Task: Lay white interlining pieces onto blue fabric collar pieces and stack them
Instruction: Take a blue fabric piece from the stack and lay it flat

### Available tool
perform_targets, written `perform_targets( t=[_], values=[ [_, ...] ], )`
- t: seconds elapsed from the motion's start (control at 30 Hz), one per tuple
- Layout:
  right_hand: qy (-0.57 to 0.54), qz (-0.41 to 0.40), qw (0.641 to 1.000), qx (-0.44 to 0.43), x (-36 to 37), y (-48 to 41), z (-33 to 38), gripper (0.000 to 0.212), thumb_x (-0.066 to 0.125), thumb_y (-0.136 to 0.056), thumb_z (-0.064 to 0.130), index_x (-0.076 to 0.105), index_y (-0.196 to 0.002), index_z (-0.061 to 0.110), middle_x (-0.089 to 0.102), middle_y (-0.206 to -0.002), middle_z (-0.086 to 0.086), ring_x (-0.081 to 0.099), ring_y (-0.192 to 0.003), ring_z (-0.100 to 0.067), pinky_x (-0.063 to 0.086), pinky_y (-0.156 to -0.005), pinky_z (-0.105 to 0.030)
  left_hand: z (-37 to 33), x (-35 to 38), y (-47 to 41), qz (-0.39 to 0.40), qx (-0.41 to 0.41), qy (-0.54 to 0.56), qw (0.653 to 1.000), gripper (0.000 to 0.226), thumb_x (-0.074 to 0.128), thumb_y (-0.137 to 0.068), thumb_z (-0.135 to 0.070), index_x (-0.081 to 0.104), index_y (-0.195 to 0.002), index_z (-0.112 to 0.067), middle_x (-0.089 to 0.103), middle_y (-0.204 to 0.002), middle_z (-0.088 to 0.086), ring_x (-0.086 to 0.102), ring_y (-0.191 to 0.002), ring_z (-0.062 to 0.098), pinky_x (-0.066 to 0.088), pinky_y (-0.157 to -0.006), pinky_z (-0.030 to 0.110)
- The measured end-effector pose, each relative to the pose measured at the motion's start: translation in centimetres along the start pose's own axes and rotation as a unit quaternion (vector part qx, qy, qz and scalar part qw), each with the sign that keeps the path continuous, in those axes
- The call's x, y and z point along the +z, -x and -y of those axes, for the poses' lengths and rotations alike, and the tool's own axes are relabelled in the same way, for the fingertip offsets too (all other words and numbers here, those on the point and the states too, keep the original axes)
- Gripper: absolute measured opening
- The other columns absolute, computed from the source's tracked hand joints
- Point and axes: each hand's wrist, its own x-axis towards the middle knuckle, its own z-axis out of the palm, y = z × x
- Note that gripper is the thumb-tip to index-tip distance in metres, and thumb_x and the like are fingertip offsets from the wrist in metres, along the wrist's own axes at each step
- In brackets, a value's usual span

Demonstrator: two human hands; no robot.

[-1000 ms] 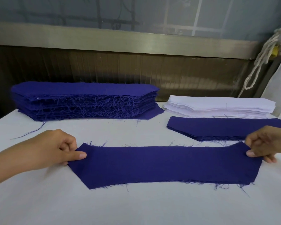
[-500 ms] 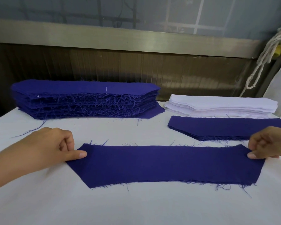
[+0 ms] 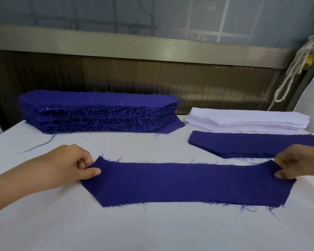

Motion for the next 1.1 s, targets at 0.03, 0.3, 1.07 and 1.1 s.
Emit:
perform_targets(
  t=[0.03,0.3,1.07,1.1],
  values=[
    [-0.004,-0.003,1.0,-0.005,0.1,0.2,0.2,0.059,0.076,-0.057,0.082,0.061,-0.065,0.026,0.06,-0.061,0.003,0.047,-0.053,-0.001,0.042,-0.054,-0.017,-0.1,0.0,0.0,-0.002,0.004,0.004,1.0,0.043,0.075,-0.083,-0.04,0.048,-0.058,-0.018,0.048,-0.047,-0.013,0.038,-0.044,0.005,0.034,-0.053,0.017],
    [-0.068,-0.001,0.997,-0.027,-0.3,2.0,2.0,0.054,0.084,-0.062,0.069,0.061,-0.074,0.022,0.061,-0.067,0.003,0.052,-0.061,-0.007,0.046,-0.058,-0.02,-0.8,-0.7,0.3,0.015,-0.023,0.105,0.994,0.017,0.082,-0.074,-0.041,0.072,-0.066,-0.03,0.074,-0.067,-0.007,0.066,-0.058,0.003,0.052,-0.072,0.021],
    [-0.178,0.058,0.977,0.099,-1.8,4.7,4.8,0.09,0.095,-0.058,0.053,0.064,-0.107,-0.015,0.047,-0.082,-0.016,0.027,-0.054,-0.013,0.026,-0.044,-0.017,2.3,-1.2,-1.3,0.207,-0.057,0.239,0.947,0.064,0.083,-0.059,-0.071,0.076,-0.111,-0.035,0.076,-0.11,-0.004,0.076,-0.091,0.017,0.05,-0.055,0.013],
    [-0.196,0.056,0.974,0.095,-2.0,5.0,4.9,0.09,0.096,-0.056,0.052,0.063,-0.106,-0.016,0.043,-0.077,-0.015,0.025,-0.051,-0.013,0.025,-0.043,-0.016,2.2,-1.3,-1.4,0.204,-0.056,0.245,0.946,0.064,0.083,-0.058,-0.071,0.076,-0.111,-0.034,0.076,-0.11,-0.003,0.076,-0.09,0.017,0.051,-0.055,0.014]
  ],
)
